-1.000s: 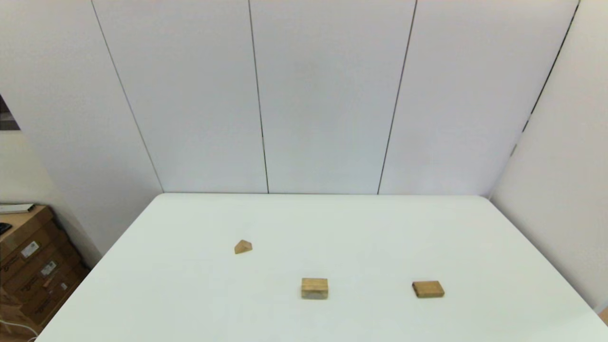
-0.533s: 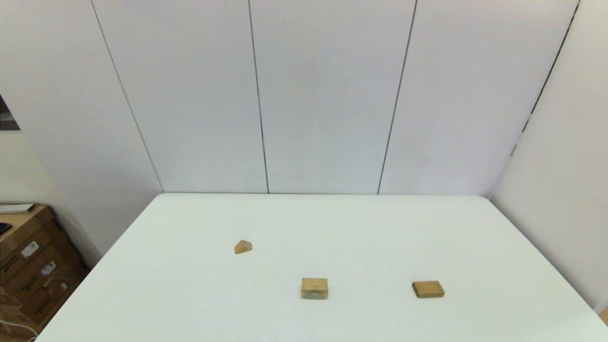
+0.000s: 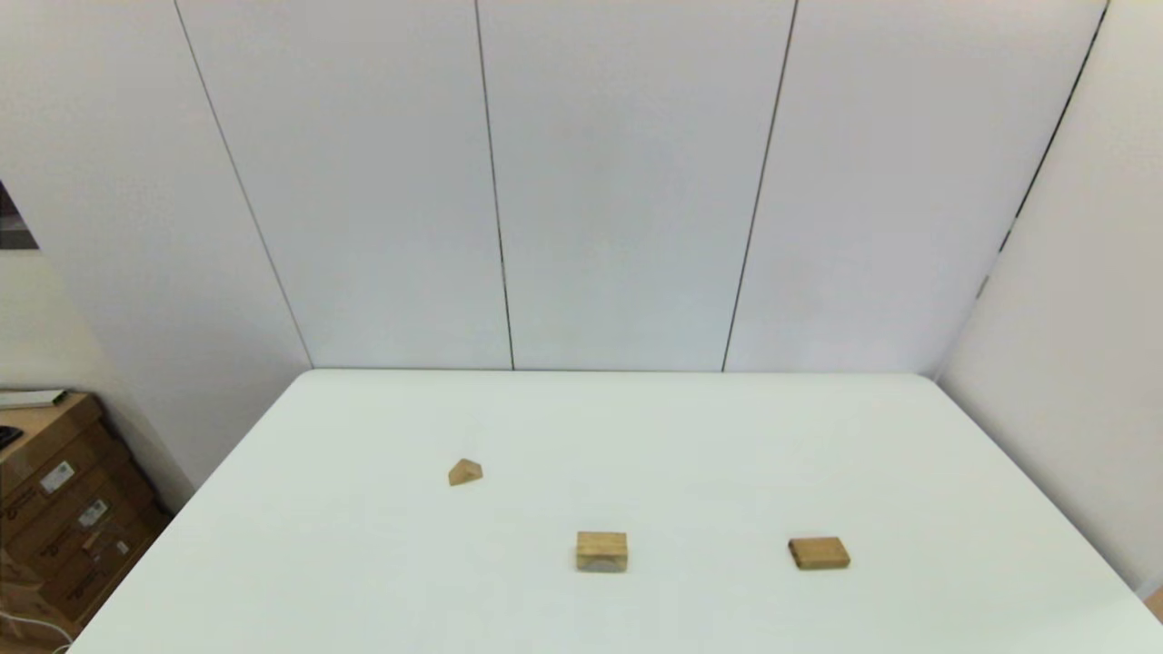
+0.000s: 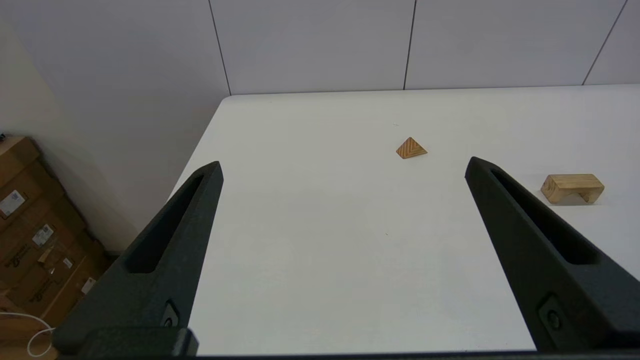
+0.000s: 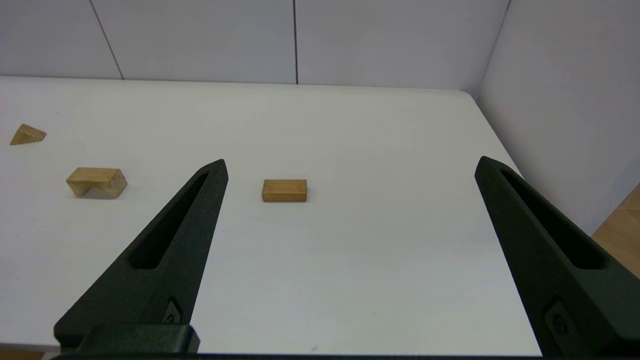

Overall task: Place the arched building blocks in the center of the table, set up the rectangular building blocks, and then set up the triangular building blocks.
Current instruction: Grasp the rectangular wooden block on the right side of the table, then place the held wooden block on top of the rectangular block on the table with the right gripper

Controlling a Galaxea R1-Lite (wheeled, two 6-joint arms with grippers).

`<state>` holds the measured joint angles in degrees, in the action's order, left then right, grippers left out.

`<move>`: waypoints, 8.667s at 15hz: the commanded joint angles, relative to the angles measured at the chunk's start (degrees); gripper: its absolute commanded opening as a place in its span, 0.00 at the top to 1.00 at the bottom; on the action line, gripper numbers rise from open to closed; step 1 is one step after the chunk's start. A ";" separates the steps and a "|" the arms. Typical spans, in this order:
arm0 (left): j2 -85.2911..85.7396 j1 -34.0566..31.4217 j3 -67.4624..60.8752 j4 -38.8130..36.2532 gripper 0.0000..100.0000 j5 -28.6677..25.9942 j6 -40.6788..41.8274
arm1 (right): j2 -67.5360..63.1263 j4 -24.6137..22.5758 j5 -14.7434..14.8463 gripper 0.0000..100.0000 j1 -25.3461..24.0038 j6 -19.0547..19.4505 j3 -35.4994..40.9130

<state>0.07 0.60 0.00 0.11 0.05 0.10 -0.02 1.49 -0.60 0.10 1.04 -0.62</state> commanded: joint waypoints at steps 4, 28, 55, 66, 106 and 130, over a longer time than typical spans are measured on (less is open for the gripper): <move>-0.07 0.02 0.00 0.07 0.00 0.04 -0.01 | -1.65 0.97 -0.55 0.00 -0.01 1.16 -0.35; -0.07 0.02 0.00 -0.02 0.00 0.04 -0.01 | -95.25 32.61 -12.94 0.00 -13.72 52.93 -52.73; -0.07 0.02 0.00 -0.02 0.00 0.04 -0.01 | -133.75 39.21 -5.12 0.00 -10.64 70.86 -82.61; -0.07 -0.07 0.00 0.07 0.00 0.04 -0.01 | -136.65 39.03 -3.01 0.00 -9.15 73.06 -85.16; -0.07 0.02 0.00 -0.02 0.00 0.04 -0.01 | -127.24 42.02 2.18 1.00 -39.65 38.87 -96.23; -0.07 0.02 0.00 -0.02 0.00 0.04 -0.01 | -142.80 43.51 -1.60 1.00 -41.76 53.28 -110.82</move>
<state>0.02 0.60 0.00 0.11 0.07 0.07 -142.42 44.86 -2.15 -41.84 53.94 -111.36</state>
